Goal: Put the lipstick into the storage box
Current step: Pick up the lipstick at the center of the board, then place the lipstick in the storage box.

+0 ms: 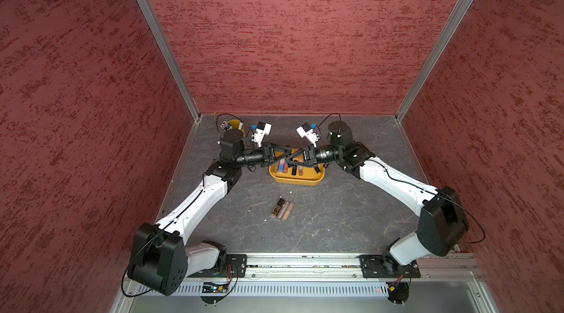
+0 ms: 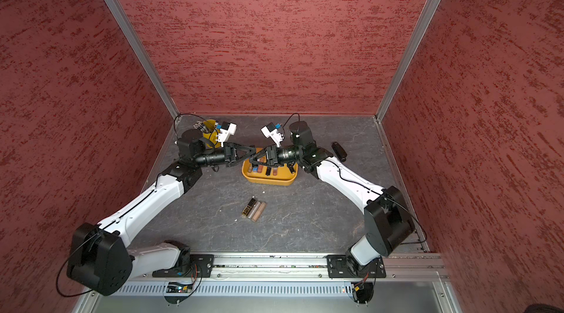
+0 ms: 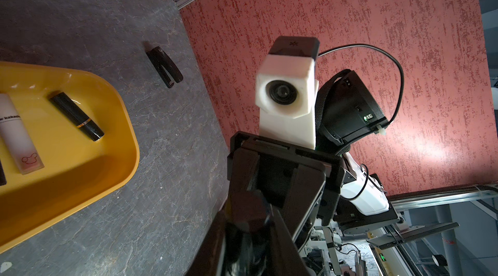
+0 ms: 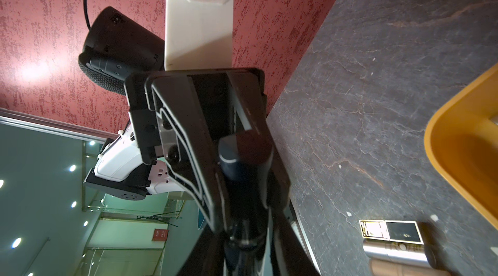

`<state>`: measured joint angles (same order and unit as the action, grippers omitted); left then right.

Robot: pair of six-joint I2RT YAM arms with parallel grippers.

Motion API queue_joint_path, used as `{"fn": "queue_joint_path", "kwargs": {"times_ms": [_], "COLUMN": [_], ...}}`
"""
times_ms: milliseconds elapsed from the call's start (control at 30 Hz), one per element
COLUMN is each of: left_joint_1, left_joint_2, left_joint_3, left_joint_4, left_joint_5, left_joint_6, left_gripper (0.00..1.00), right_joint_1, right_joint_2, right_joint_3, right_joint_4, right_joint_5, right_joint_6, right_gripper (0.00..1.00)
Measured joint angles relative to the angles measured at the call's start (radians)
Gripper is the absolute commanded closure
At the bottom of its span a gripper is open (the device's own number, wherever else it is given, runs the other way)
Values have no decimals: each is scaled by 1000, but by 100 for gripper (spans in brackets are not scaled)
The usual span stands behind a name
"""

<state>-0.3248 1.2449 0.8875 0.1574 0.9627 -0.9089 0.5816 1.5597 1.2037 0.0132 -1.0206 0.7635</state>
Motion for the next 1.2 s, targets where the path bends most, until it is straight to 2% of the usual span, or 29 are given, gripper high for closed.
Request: {"fn": "queue_joint_path", "kwargs": {"times_ms": [300, 400, 467, 500, 533, 767, 967, 1067, 1200], "left_joint_1": [-5, -7, -7, -7, -7, 24, 70, 71, 72], "left_joint_2": [0, 0, 0, 0, 0, -41, -142, -174, -224], "left_joint_3": [0, 0, 0, 0, 0, 0, 7, 27, 17], "left_joint_4": [0, 0, 0, -2, -3, -47, -163, -272, -391], "left_joint_5": [-13, -14, -14, -14, -14, -10, -30, -63, -147], "left_joint_6": [0, 0, 1, 1, 3, 17, 81, 145, 217], "left_gripper": [69, 60, 42, 29, 0, 0, 0, 0, 0], "right_joint_1": [0, 0, 0, 0, 0, 0, -2, -3, -5], "right_joint_2": [12, 13, 13, 13, 13, 13, 12, 12, 13], "right_joint_3": [0, 0, 0, 0, 0, 0, 42, 107, 194], "right_joint_4": [32, 37, 38, 38, 40, 11, -186, -331, -528], "right_joint_5": [-3, -3, 0, 3, 5, 37, 130, 240, 463], "right_joint_6": [32, 34, 34, 34, 34, 5, -114, -188, -281], "right_gripper": [89, 90, 91, 91, 91, 91, 90, 89, 89]}}
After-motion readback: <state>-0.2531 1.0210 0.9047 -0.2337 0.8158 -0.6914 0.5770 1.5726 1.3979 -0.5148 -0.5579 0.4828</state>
